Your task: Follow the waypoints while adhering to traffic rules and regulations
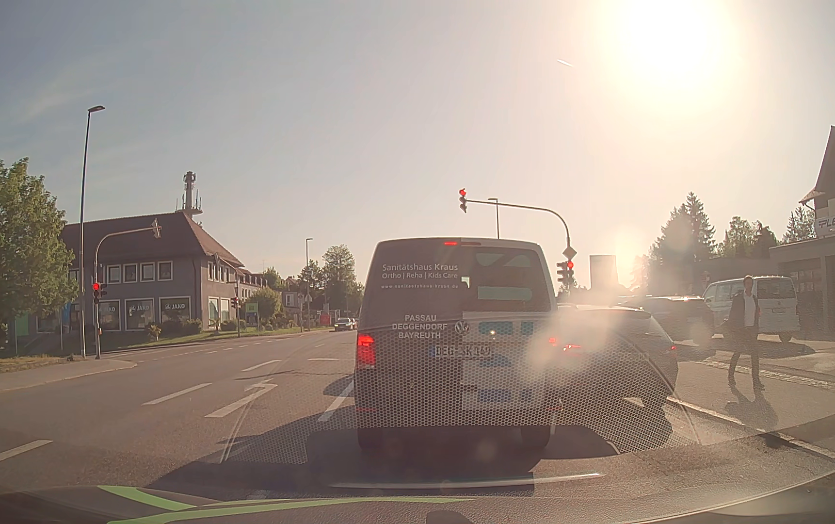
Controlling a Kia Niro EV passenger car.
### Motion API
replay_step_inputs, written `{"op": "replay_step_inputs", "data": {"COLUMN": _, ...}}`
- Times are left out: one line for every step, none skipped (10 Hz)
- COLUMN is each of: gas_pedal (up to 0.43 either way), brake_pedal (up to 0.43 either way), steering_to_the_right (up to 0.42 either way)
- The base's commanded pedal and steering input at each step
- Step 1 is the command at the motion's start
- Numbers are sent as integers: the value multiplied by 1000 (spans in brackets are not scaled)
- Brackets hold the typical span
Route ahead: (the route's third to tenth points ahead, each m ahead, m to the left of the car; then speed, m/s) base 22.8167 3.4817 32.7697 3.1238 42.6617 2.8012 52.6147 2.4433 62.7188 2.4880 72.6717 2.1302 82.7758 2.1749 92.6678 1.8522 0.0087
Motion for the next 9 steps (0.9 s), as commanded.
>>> {"op": "replay_step_inputs", "data": {"gas_pedal": 0, "brake_pedal": 372, "steering_to_the_right": 5}}
{"op": "replay_step_inputs", "data": {"gas_pedal": 0, "brake_pedal": 372, "steering_to_the_right": 5}}
{"op": "replay_step_inputs", "data": {"gas_pedal": 0, "brake_pedal": 372, "steering_to_the_right": 5}}
{"op": "replay_step_inputs", "data": {"gas_pedal": 0, "brake_pedal": 372, "steering_to_the_right": 5}}
{"op": "replay_step_inputs", "data": {"gas_pedal": 0, "brake_pedal": 372, "steering_to_the_right": 5}}
{"op": "replay_step_inputs", "data": {"gas_pedal": 0, "brake_pedal": 372, "steering_to_the_right": 5}}
{"op": "replay_step_inputs", "data": {"gas_pedal": 0, "brake_pedal": 372, "steering_to_the_right": 5}}
{"op": "replay_step_inputs", "data": {"gas_pedal": 0, "brake_pedal": 372, "steering_to_the_right": 5}}
{"op": "replay_step_inputs", "data": {"gas_pedal": 0, "brake_pedal": 372, "steering_to_the_right": 5}}
